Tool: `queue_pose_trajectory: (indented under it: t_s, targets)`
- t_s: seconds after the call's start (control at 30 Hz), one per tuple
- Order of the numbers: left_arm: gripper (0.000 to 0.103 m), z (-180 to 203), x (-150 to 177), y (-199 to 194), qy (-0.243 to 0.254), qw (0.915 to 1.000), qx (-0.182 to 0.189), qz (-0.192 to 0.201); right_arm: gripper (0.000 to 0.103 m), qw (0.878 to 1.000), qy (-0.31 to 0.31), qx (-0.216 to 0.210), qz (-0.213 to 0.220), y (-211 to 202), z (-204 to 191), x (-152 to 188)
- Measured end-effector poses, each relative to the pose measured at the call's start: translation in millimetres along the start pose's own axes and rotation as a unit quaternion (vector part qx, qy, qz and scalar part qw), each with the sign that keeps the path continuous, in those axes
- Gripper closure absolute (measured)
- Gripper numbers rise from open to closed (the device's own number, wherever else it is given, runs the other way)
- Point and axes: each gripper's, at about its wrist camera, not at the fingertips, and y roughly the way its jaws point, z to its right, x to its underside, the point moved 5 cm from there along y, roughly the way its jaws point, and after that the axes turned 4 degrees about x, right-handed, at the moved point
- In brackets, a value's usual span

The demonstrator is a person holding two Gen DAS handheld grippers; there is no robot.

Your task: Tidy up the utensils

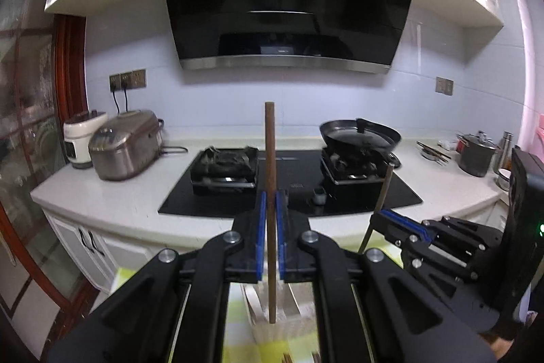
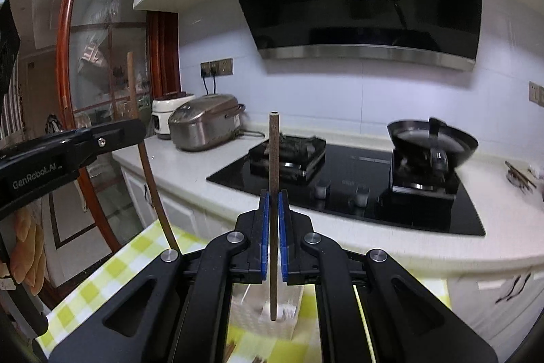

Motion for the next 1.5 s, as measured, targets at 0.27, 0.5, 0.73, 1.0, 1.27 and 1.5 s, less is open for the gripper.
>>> queue_pose_trajectory:
  t_s: [0.27,0.5,0.73,1.0,1.27,1.5]
  targets:
    - [0.097,-6.5,47.2,80.2,-0.028,0.9982,0.004,-0.052,0.098,0.997,0.021,-0.016,-0.067,70.4,2.8,43.7]
    - [0.097,-26.9,97.2,117.1,-0.048,0.9946,-0.010,-0.092,0.097,0.994,-0.009,-0.025,-0.102,99.0,-11.9,77.0]
    - [0.095,-42.0,109.6,109.7,-0.049,0.9943,-0.024,-0.091,0.095,0.994,0.004,-0.016,-0.105,96.2,-4.1,84.6]
    - [0.073,-46.3,119.4,72.0,-0.052,0.9947,-0.042,-0.078,0.078,0.995,0.011,-0.003,-0.098,62.4,2.2,91.4]
    - [0.040,-48.5,178.8,14.8,-0.063,0.9933,-0.069,-0.068,0.078,0.992,0.038,-0.006,-0.121,20.0,7.7,151.5]
    - [0.025,-47.6,239.0,-12.4,-0.073,0.9894,-0.083,-0.094,0.078,0.984,0.061,-0.010,-0.167,5.0,-1.5,220.3]
